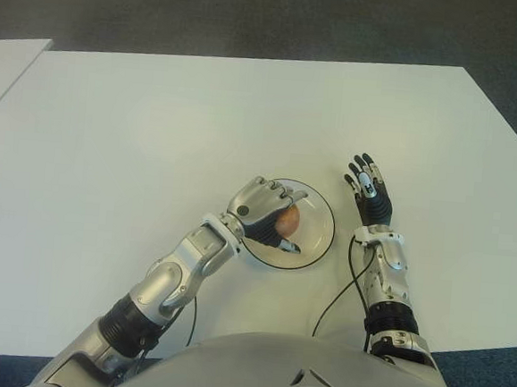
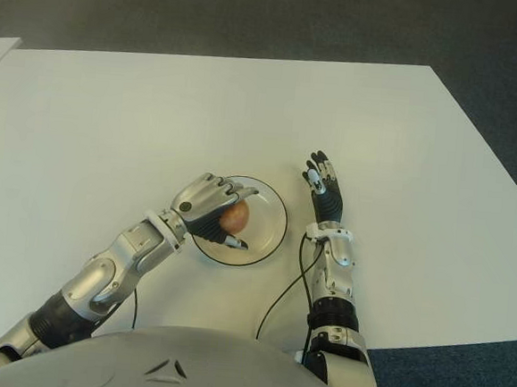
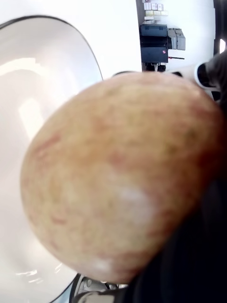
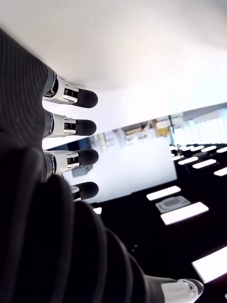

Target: Put the apples into the plate.

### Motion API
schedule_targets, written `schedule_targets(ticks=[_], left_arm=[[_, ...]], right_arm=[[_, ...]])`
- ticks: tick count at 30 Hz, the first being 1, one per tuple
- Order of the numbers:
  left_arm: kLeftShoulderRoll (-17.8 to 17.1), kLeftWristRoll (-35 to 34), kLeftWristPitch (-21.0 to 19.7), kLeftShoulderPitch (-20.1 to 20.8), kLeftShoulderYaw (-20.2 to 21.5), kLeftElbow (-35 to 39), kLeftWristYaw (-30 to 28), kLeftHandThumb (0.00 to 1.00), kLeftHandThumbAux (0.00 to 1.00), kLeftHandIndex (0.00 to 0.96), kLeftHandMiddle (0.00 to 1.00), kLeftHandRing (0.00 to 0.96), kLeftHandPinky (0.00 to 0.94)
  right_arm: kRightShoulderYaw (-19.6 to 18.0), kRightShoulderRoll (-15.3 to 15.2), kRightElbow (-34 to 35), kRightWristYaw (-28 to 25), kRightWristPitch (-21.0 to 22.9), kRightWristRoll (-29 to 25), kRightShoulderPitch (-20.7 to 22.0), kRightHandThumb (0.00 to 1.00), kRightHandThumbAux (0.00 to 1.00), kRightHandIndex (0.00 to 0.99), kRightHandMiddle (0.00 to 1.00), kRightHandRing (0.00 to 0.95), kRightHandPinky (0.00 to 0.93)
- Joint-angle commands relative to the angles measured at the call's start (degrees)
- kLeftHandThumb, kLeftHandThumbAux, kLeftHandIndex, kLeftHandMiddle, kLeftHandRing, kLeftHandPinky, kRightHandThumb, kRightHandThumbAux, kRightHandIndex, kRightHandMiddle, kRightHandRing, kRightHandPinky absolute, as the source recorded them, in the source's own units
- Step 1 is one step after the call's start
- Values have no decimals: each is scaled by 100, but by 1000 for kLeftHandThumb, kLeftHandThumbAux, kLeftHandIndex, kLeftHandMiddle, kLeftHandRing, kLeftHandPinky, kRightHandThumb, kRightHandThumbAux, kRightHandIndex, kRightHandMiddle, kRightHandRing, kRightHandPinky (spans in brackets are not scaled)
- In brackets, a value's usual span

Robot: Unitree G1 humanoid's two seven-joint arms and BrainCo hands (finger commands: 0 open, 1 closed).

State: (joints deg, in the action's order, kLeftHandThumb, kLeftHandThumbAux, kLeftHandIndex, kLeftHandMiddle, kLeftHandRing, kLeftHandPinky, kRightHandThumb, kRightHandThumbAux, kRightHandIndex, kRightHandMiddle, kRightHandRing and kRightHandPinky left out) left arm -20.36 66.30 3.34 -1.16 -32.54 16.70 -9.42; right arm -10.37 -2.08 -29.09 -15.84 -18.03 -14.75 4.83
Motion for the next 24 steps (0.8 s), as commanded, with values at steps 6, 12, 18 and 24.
schedule_targets(ticks=[6,12,18,24], left_arm=[[-6,129,-1,45,48,-99,214,83,372,0,0,0,0],[-14,41,74,42,78,-119,340,98,350,0,0,0,0],[0,-39,96,39,97,-126,342,106,326,0,0,0,0],[17,-168,111,33,128,-119,267,96,312,0,0,0,0]], right_arm=[[82,113,-251,110,179,120,-304,26,490,16,51,2,0],[77,147,-216,94,127,88,-330,24,487,20,51,4,0],[62,179,-198,24,93,31,-352,28,485,23,54,9,0],[91,152,-182,54,109,112,-369,29,492,17,50,5,0]])
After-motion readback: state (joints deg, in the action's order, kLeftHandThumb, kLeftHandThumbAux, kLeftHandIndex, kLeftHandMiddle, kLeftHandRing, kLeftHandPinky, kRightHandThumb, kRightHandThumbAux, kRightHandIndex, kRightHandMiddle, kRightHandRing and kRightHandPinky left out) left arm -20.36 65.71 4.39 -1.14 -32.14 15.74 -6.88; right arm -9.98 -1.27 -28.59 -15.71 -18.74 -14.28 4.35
